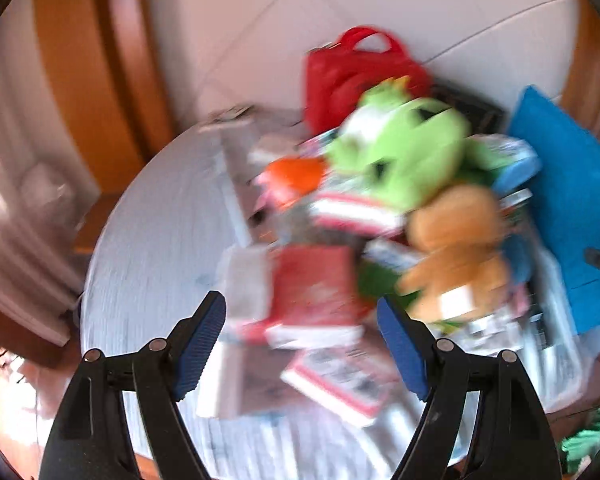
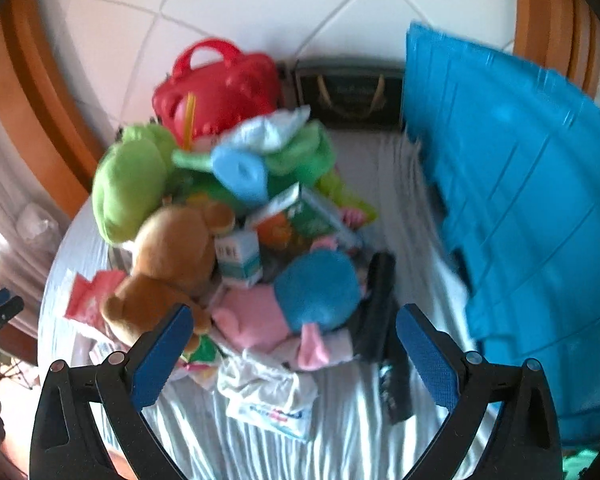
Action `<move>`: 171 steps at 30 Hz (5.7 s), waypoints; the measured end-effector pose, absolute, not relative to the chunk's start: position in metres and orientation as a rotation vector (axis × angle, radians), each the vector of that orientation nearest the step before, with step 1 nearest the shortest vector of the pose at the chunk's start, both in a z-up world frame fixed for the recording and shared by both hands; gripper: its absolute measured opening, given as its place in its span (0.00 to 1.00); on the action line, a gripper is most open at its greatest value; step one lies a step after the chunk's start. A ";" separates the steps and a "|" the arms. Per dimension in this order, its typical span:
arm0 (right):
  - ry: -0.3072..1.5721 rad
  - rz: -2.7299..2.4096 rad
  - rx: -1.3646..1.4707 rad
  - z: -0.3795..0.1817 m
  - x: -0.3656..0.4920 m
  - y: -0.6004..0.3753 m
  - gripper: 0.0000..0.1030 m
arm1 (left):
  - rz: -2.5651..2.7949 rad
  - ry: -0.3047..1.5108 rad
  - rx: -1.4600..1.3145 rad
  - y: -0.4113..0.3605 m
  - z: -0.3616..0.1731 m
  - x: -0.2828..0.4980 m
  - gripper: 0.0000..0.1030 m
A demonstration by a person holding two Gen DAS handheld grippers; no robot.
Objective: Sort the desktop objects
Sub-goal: 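Move both open tools out of the crate back over the pile, then grasp another white paper roll with the left tool while the right tool grasps the white towel, then carry the paper roll and white towel over the blue crate with both tools, then open both tools to drop the roll and towel into the crate, then move both open tools back over the pile toward the pink tissue packs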
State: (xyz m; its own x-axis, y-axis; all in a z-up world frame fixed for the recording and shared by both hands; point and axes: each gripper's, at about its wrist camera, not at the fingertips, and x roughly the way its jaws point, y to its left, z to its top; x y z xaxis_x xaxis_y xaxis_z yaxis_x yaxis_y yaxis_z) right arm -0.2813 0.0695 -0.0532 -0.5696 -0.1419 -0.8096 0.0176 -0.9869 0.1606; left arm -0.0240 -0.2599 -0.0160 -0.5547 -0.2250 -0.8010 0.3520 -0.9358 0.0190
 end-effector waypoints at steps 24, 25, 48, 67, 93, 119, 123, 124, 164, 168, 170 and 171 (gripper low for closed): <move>0.020 -2.522 1.732 -0.185 -0.273 0.023 1.00 | -2.183 0.327 1.581 -0.345 -0.211 -0.015 0.76; 0.016 -2.510 1.740 -0.192 -0.273 0.022 1.00 | -2.182 0.335 1.585 -0.346 -0.213 -0.015 0.76; -0.143 -2.488 1.638 -0.204 -0.265 0.027 0.15 | -2.294 0.340 1.284 -0.310 -0.122 0.022 0.47; -0.221 -2.869 1.053 -0.021 -0.223 0.141 0.15 | -2.643 0.162 1.060 -0.161 -0.011 -0.036 0.47; 0.011 -3.040 1.278 0.061 -0.230 0.451 0.15 | -3.217 -0.076 1.296 0.271 0.118 -0.267 0.47; 0.114 -2.853 1.680 -0.004 -0.266 0.543 0.40 | -2.861 -0.395 1.761 0.382 0.045 -0.339 0.65; 0.125 -2.875 1.661 0.001 -0.264 0.539 0.69 | -2.866 -0.382 1.763 0.379 0.045 -0.338 0.65; 0.135 -2.880 1.662 0.002 -0.264 0.538 0.72 | -2.865 -0.382 1.762 0.379 0.045 -0.337 0.65; -0.027 -2.864 0.900 0.090 -0.213 0.313 1.00 | -2.497 0.243 0.988 0.059 0.046 -0.101 0.73; -0.011 -2.862 0.878 0.084 -0.219 0.277 1.00 | -2.309 0.325 1.017 -0.015 0.014 -0.063 0.73; -0.027 -2.838 0.877 0.078 -0.224 0.258 1.00 | -2.225 0.383 1.031 -0.048 -0.003 -0.042 0.73; -0.044 -2.817 0.877 0.075 -0.227 0.247 1.00 | -2.178 0.419 1.038 -0.068 -0.013 -0.031 0.73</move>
State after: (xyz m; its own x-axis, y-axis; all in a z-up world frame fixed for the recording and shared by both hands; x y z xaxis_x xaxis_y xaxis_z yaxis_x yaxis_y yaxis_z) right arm -0.2265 0.2468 0.0748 -0.8068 -0.1895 -0.5597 0.1718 -0.9815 0.0846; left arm -0.0305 -0.0678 -0.0132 -0.4515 -0.4398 -0.7764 0.6964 -0.7176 0.0014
